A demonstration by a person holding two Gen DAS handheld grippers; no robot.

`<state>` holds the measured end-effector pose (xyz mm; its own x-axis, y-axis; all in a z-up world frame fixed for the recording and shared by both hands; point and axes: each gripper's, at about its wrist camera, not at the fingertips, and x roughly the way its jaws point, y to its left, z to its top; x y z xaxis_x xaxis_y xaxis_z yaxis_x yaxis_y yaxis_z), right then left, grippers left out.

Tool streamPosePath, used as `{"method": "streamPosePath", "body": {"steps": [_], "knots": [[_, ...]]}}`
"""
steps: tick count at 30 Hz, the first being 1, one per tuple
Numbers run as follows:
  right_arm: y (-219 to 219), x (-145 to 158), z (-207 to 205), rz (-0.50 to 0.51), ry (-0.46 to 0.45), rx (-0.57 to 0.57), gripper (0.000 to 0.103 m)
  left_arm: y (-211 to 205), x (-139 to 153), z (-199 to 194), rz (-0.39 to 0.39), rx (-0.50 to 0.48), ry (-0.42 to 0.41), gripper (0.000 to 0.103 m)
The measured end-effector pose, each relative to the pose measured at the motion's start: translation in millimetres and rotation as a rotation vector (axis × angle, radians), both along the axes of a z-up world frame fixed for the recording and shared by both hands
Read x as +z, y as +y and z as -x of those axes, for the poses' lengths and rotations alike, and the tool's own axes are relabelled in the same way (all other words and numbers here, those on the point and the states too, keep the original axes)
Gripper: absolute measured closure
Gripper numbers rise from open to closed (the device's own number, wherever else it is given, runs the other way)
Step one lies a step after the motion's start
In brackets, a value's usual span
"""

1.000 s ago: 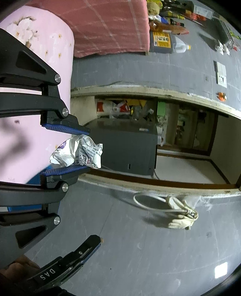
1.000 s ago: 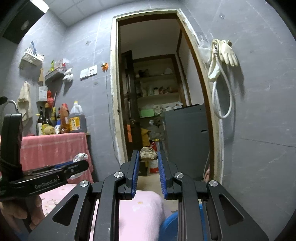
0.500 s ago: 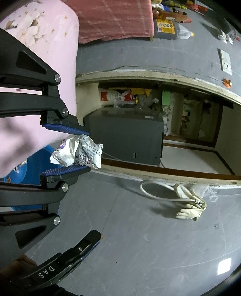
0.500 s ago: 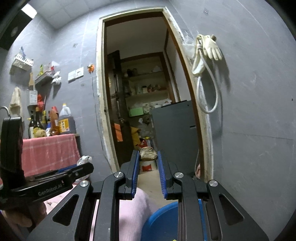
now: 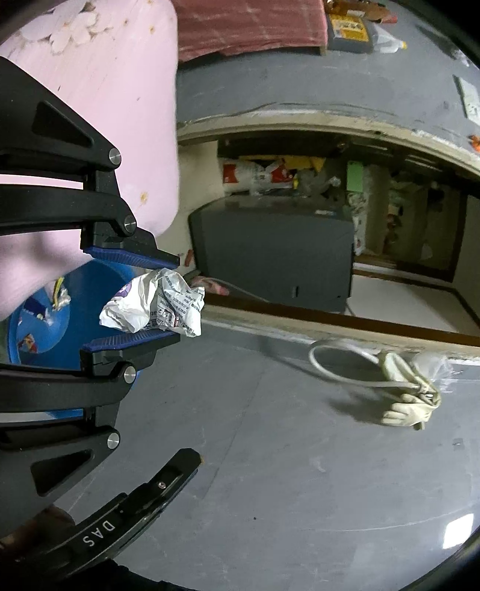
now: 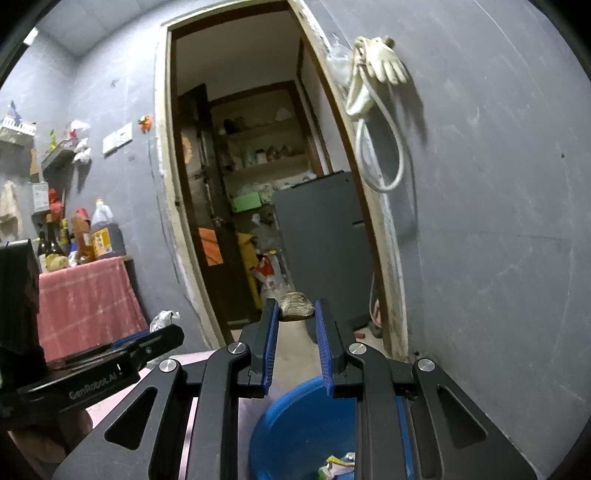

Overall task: Collect trash
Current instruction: 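Hold both items over the blue basin and open both grippers to drop them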

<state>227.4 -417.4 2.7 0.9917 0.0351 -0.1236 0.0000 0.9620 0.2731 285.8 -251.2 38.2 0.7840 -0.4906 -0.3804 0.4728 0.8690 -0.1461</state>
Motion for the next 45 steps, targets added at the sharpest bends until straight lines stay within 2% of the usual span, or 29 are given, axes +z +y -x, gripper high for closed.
{"method": "streamPosePath", "body": {"steps": [17,30,35,39,45], "knots": [[-20,-27,-18,-0.045,0.156,-0.013,0.085,-26,-46,-22,-0.048,-0.039,0.176,0.075],[-25,-41,-31,-0.076,0.259,-0.005,0.084,-30,-67,-34,-0.087,-0.05,0.286,0.073],[-26,-43,-32,-0.084,0.276,-0.008,0.081,-28,-69,-38,-0.084,-0.048,0.304,0.063],[-27,-43,-33,-0.085,0.28,-0.01,0.074,-26,-69,-40,-0.08,-0.043,0.312,0.06],[-28,-43,-33,-0.084,0.28,-0.014,0.072,-21,-66,-38,-0.058,-0.022,0.304,0.052]]}}
